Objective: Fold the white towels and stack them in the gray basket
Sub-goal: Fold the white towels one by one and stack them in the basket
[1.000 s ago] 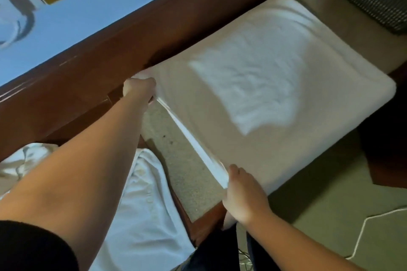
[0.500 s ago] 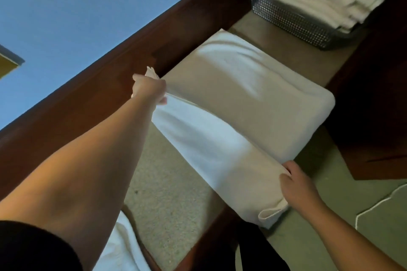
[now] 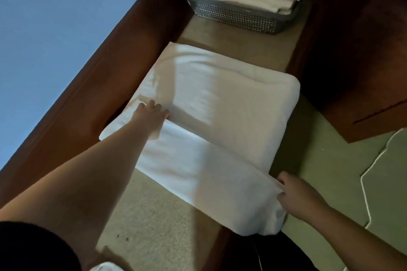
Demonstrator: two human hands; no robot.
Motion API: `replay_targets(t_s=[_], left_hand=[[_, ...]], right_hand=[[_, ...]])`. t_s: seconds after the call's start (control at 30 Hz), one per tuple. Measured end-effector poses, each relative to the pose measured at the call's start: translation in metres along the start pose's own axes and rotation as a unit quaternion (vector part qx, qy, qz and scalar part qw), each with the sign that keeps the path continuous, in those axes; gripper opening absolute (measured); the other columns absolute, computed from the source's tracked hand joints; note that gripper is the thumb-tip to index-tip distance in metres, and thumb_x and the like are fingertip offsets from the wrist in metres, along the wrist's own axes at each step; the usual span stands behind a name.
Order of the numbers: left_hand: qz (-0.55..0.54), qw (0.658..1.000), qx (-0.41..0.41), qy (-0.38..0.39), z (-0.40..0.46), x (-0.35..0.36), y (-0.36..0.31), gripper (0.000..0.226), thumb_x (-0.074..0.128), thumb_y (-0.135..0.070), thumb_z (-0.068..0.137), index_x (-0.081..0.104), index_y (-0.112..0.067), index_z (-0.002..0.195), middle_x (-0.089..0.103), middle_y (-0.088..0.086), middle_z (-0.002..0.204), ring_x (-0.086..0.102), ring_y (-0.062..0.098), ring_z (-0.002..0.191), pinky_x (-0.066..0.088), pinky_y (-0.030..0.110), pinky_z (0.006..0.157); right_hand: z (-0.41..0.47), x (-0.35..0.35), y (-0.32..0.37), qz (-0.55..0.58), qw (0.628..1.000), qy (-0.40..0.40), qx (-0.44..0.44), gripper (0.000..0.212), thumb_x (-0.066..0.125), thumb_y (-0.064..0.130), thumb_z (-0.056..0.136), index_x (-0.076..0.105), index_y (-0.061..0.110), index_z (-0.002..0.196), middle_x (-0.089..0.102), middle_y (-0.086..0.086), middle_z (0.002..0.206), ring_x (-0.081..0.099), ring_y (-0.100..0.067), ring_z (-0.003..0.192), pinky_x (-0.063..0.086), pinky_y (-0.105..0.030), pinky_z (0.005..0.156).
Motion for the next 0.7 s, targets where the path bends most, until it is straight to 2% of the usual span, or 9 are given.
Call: replay_targets(t_s=[0.1,0.2,0.3,0.43,0.6,0.7], left_hand=[[0.067,0.998,-0.001,0.002,0.009,0.004,0.016,0.054,0.056,-0.021,0.090,0.046,-0.027,0.143,0.048,0.003,0.137,0.038,0.029,0.132,0.038,0.044,0.104],[0.093,0.995,0.022,-0.013,0.015,0.008,0.035,0.046,0.051,-0.019,0.096,0.046,-0.025,0.141,0.056,0.002,0.131,0.044,0.026,0.127,0.040,0.042,0.102],[0.078,0.997,0.010,-0.023,0.018,0.007,0.063,0.042,0.045,-0.021,0.102,0.039,-0.026,0.144,0.056,0.008,0.127,0.052,0.029,0.122,0.044,0.041,0.104],[0.035,0.998,-0.003,-0.048,0.018,-0.008,0.092,0.042,0.049,-0.038,0.106,0.043,-0.037,0.147,0.055,0.010,0.121,0.056,0.033,0.112,0.047,0.039,0.095],[0.008,0.997,-0.058,-0.059,0.020,-0.020,0.107,0.042,0.052,-0.039,0.104,0.053,-0.044,0.146,0.054,0.013,0.132,0.057,0.038,0.118,0.051,0.043,0.097],[-0.009,0.993,-0.088,-0.075,0.023,-0.026,0.108,0.032,0.050,-0.039,0.104,0.062,-0.037,0.134,0.055,0.017,0.136,0.055,0.038,0.122,0.049,0.044,0.099]], right_hand=[[0.002,-0.013,-0.014,0.006,1.000,-0.027,0.016,0.008,0.055,0.027,0.101,0.050,0.026,0.094,0.060,0.003,0.091,0.059,-0.015,0.081,0.049,-0.035,0.068],[0.003,-0.022,-0.021,0.050,0.999,-0.018,0.002,0.004,0.051,0.026,0.105,0.053,0.029,0.107,0.062,0.006,0.100,0.059,-0.012,0.088,0.048,-0.030,0.066],[0.006,-0.029,-0.029,0.094,0.995,-0.023,-0.027,0.009,0.047,0.029,0.108,0.055,0.033,0.112,0.063,0.009,0.105,0.061,-0.010,0.094,0.053,-0.033,0.072],[0.014,-0.046,-0.036,0.102,0.990,-0.083,-0.059,0.012,0.050,0.036,0.107,0.061,0.034,0.110,0.066,0.011,0.105,0.061,-0.009,0.095,0.056,-0.041,0.081],[0.026,-0.060,-0.041,0.109,0.986,-0.110,-0.069,0.012,0.055,0.034,0.105,0.067,0.034,0.108,0.066,0.010,0.105,0.062,-0.008,0.094,0.055,-0.039,0.080],[0.031,-0.064,-0.044,0.143,0.978,-0.140,-0.066,0.011,0.057,0.034,0.104,0.068,0.034,0.105,0.067,0.012,0.103,0.062,-0.008,0.092,0.054,-0.038,0.077]])
Point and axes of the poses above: each hand's wrist, its own z-axis towards the middle knuckle, its own x-axis out of the palm, y = z × x, the point moved 2 cm from there along z, towards the middle knuckle
